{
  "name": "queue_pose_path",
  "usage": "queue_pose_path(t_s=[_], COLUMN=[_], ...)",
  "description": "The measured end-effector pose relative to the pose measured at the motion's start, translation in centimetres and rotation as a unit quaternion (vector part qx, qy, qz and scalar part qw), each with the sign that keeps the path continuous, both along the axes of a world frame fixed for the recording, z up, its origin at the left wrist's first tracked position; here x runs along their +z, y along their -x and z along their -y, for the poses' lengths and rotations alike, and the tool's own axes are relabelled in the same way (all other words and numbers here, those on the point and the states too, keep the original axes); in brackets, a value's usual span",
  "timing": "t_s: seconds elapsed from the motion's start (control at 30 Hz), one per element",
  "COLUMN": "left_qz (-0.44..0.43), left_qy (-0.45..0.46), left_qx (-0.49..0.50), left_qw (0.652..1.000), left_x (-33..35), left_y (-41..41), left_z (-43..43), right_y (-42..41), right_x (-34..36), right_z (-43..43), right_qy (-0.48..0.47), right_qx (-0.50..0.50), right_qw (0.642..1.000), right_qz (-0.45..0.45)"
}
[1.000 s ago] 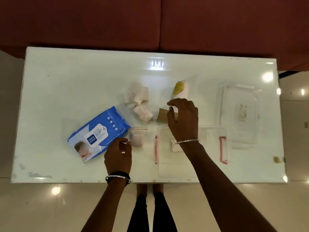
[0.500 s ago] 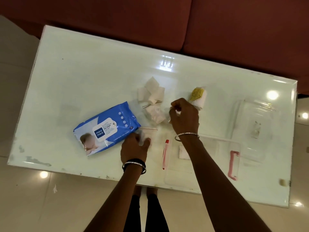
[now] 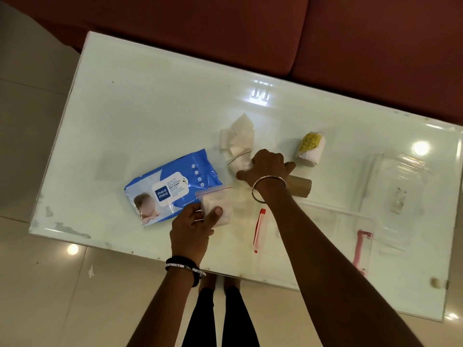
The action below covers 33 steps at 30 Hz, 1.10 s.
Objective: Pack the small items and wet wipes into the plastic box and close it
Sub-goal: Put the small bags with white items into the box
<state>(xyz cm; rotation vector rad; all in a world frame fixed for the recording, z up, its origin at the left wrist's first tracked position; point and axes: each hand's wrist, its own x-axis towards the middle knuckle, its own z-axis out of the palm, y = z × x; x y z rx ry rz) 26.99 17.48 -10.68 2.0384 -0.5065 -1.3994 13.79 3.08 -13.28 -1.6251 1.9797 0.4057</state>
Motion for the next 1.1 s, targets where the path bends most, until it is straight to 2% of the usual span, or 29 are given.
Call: queue_pose_path(t_s=[0.13,0.23,0.4,0.5,0.7,0.83,0.9,1.1], left_qz=[-0.007,-0.018,-0.064,-0.091,-0.132,-0.16,-0.174,-0.207], left_qy=[0.008,0.026,0.047,0.049,0.04,0.04,0.037,0.034], left_qx=[0.012,0.018,0.012,0.004,-0.004,-0.016,-0.025,-0.043], left_qw=[1.0,0.999,0.997,0.995,0.99,0.986,0.984,0.977], left_x=[0.4,0.8,1.4,1.7,2.0,2.4,2.5,2.5], left_y=[-0.4,-0.4,0.2,0.9,2.7,3.7,4.0,4.9], left_z=[0.1,0.0,-0.5,-0.8,-1.2,-1.1,-1.1,-1.1], right_y=[0.8,2.4,7.6,11.0,13.5,11.9,10.9,8.8], right_x=[2.0,4.7,9.7,10.1,5.8,1.9,0.5,-1.5], right_z=[-0.9,-1.9,-6.1,-9.7,-15.2,-15.0,-14.5,-13.0], right_qy=[0.018,0.028,0.075,0.041,-0.025,-0.034,-0.029,0.002], right_qx=[-0.031,-0.079,-0.207,-0.268,-0.406,-0.501,-0.508,-0.459], right_qw=[0.999,0.99,0.922,0.891,0.847,0.798,0.801,0.848], right_qz=[0.034,0.114,0.317,0.365,0.343,0.334,0.314,0.265])
